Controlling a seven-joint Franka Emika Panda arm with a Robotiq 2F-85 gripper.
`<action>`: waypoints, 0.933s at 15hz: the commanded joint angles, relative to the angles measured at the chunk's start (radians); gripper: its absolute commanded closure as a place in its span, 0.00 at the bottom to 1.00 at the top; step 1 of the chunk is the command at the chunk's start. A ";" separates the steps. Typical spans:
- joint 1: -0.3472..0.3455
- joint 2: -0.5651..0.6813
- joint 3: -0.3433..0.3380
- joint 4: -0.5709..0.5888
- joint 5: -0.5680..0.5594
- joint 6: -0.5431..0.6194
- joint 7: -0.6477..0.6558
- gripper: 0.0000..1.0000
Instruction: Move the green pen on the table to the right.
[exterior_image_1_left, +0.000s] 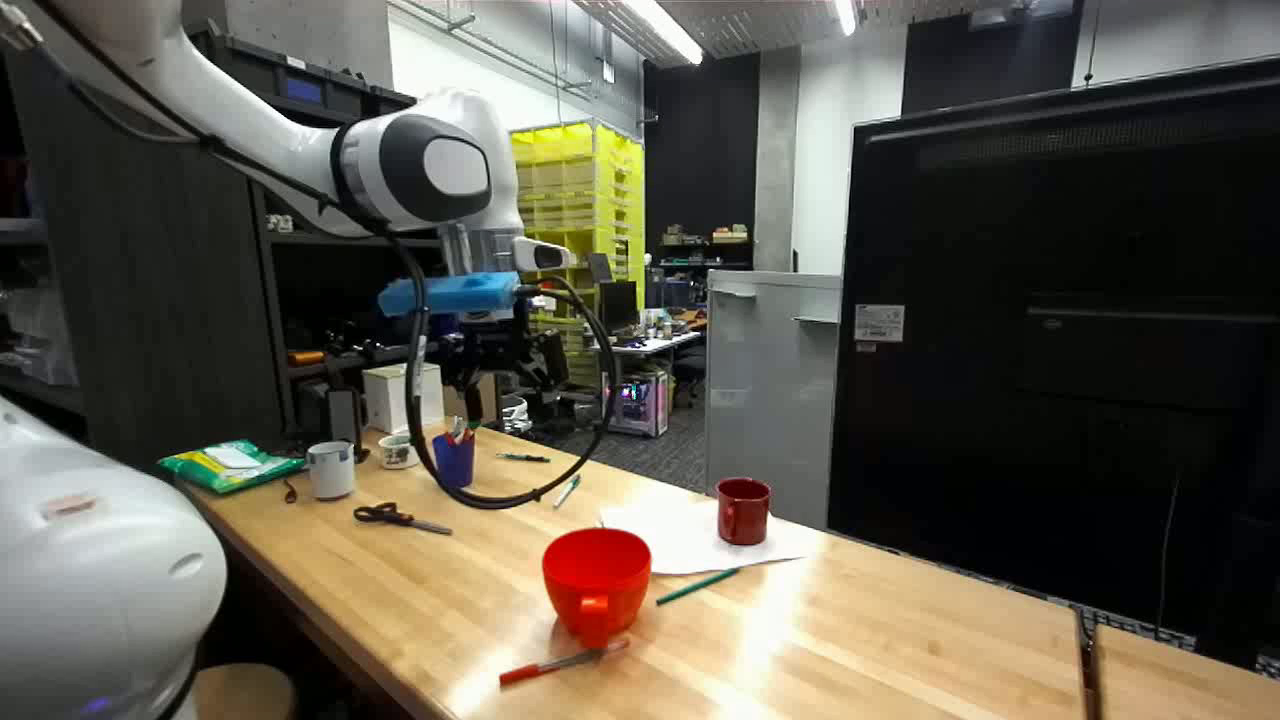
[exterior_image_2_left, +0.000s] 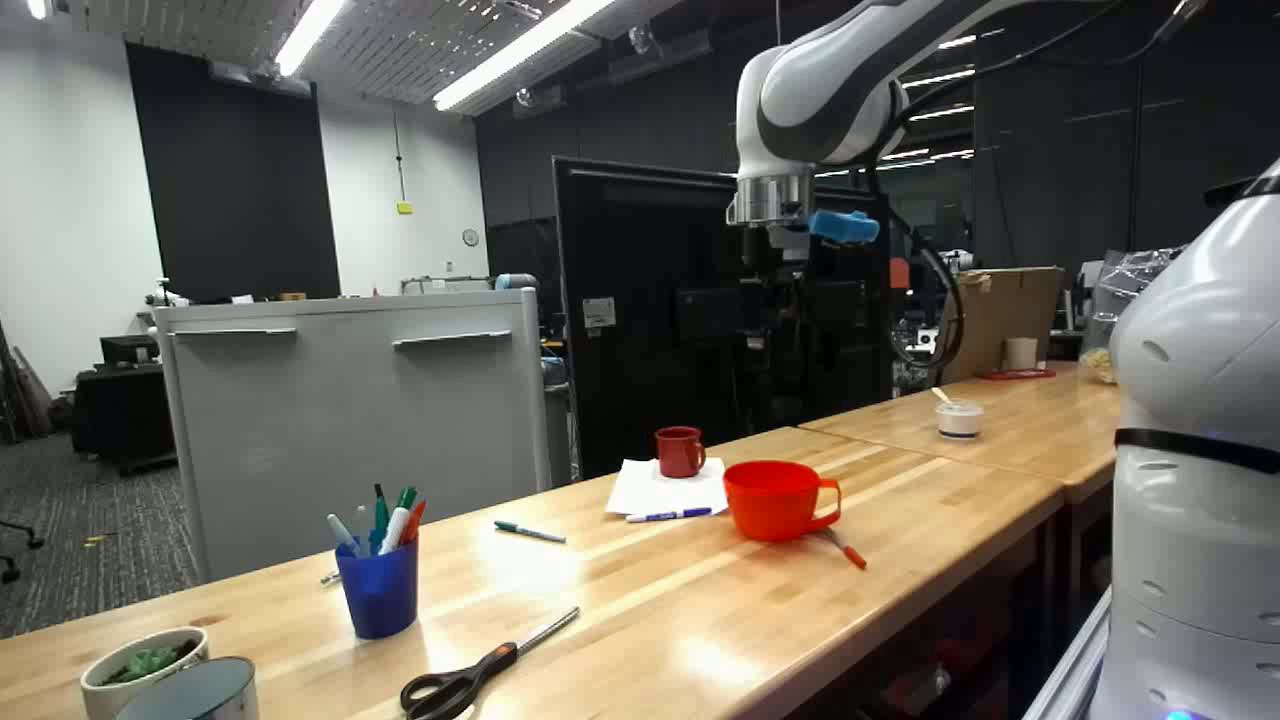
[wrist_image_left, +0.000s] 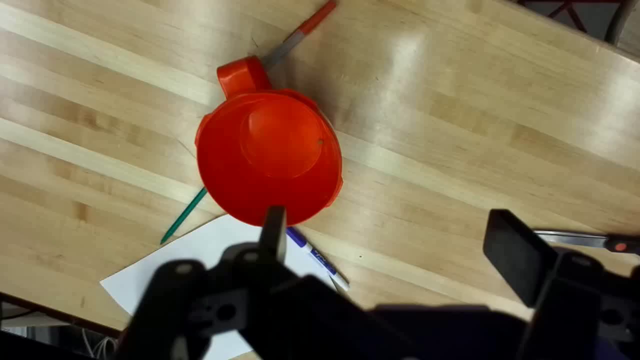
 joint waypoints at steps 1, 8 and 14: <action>0.004 0.000 -0.003 0.002 -0.002 -0.003 0.002 0.00; 0.026 0.054 0.010 0.036 -0.006 -0.007 -0.023 0.00; 0.111 0.266 0.053 0.149 -0.007 0.023 -0.110 0.00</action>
